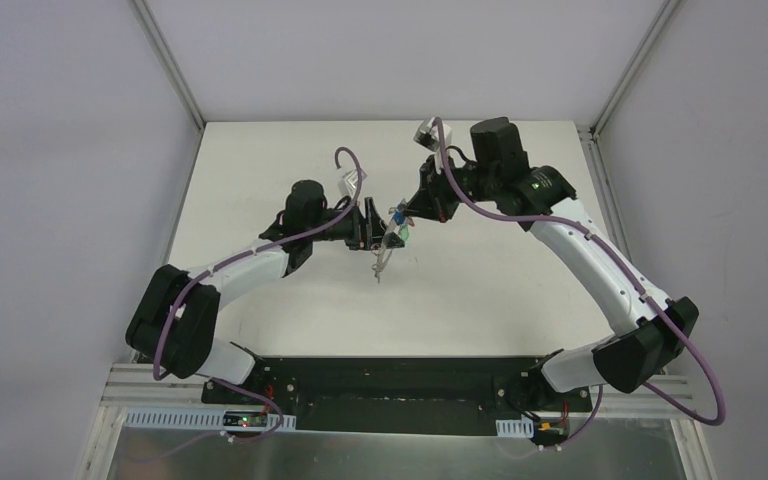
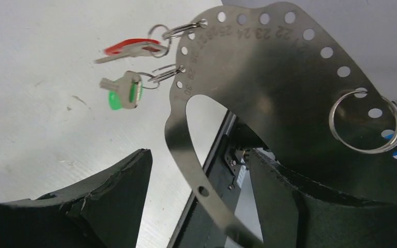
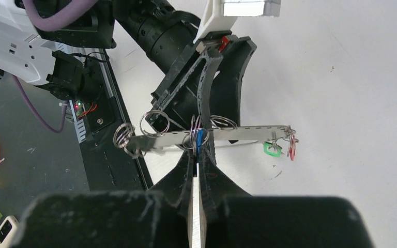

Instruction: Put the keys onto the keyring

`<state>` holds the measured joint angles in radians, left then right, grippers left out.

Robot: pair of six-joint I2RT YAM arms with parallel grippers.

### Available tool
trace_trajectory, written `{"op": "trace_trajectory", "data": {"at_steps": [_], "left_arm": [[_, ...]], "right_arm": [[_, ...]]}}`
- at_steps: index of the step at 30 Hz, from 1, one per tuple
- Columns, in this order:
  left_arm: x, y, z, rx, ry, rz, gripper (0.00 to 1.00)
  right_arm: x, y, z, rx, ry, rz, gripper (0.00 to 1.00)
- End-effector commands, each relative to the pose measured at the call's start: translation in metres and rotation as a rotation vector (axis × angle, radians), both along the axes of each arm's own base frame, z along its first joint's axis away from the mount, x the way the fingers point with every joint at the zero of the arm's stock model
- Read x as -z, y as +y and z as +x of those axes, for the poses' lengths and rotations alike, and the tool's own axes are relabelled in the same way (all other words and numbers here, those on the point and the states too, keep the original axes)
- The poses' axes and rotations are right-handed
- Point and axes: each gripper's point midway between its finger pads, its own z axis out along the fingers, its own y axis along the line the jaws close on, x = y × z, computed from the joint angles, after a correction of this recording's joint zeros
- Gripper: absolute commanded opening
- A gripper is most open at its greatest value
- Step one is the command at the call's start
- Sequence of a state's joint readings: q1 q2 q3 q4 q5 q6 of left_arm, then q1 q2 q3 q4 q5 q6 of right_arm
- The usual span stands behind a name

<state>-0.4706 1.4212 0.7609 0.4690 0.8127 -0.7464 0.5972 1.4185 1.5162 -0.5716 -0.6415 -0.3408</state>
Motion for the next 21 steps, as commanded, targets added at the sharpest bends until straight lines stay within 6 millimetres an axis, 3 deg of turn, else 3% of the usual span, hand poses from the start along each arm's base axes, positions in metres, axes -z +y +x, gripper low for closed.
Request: {"op": "trace_trajectory", "data": {"at_steps": [1,9,14,21], "left_arm": [[-0.025,-0.02,-0.006,0.076,-0.023,-0.079,0.7],[-0.008,-0.034,-0.004,0.089,0.088,-0.093,0.62],[-0.007,-0.042,0.004,0.09,0.144,-0.126,0.43],[-0.011,-0.035,0.001,0.068,0.11,-0.111,0.18]], "right_arm": [[-0.037,-0.002,-0.004,-0.014,-0.089,0.09,0.0],[-0.037,-0.007,-0.003,-0.007,-0.1,0.088,0.0],[-0.035,-0.01,-0.003,0.001,-0.1,0.085,0.0],[-0.027,-0.022,0.004,0.046,-0.123,0.064,0.0]]}}
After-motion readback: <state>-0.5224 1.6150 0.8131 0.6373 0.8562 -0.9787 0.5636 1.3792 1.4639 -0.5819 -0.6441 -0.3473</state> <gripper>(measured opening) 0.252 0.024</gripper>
